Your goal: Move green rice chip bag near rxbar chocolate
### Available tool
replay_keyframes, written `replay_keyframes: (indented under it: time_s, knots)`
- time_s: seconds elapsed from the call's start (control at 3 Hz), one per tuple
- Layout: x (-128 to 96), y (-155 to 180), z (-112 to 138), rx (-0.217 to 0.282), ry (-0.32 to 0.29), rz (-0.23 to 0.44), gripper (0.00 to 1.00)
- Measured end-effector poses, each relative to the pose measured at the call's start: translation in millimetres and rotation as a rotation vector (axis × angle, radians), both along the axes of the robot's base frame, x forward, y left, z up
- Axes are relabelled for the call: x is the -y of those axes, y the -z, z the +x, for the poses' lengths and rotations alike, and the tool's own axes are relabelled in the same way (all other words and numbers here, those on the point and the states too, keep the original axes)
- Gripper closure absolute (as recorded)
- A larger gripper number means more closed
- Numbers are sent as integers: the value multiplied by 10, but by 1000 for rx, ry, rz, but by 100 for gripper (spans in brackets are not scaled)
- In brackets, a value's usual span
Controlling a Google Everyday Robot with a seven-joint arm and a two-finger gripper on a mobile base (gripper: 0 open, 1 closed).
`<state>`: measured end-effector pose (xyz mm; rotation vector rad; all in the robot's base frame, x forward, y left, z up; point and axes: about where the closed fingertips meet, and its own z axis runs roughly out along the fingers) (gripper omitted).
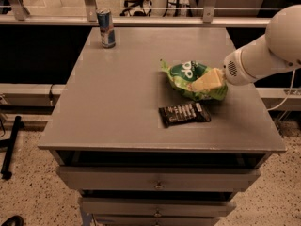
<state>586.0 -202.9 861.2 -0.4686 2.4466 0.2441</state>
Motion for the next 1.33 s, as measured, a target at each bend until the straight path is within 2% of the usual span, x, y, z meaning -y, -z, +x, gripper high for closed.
replay_keyframes:
  time_s: [0.67,1.0,1.33]
  knots:
    - [82,-192,-88,40,-4,2,0]
    - [517,-451,-184,174,20,47,0]
    - [1015,-647,-329,284,25,41,0]
